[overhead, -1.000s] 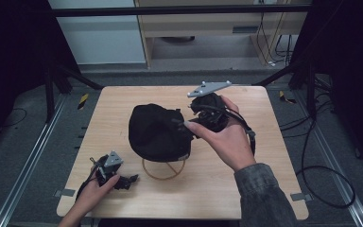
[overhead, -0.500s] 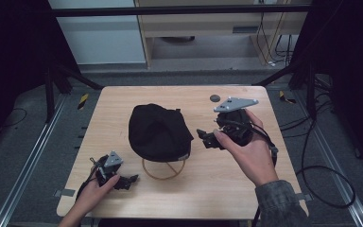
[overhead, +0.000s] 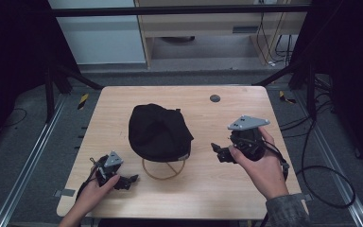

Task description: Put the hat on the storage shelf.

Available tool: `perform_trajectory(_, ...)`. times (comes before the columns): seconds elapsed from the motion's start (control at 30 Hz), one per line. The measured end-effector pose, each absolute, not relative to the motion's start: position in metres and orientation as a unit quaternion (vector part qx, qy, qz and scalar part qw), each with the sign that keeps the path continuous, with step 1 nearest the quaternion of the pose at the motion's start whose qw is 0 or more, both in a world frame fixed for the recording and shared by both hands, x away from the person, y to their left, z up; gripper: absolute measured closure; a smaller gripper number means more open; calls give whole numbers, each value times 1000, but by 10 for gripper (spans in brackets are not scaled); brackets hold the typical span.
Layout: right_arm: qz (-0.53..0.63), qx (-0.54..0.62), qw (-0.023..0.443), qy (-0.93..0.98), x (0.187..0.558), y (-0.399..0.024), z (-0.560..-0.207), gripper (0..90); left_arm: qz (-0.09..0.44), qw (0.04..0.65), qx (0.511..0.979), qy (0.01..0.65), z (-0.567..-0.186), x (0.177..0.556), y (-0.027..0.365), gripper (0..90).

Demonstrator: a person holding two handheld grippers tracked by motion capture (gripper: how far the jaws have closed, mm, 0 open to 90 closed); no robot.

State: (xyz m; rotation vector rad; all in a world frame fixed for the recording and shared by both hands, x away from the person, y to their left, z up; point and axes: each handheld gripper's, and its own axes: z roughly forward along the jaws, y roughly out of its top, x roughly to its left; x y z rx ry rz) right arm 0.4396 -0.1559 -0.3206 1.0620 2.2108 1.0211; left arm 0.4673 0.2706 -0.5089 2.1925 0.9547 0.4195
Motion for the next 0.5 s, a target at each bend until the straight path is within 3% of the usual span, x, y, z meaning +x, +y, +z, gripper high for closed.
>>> perform_trajectory(0.5,352,414,217,811,436,-168,-387,134,162,348,847,367,-509,467,271,0)
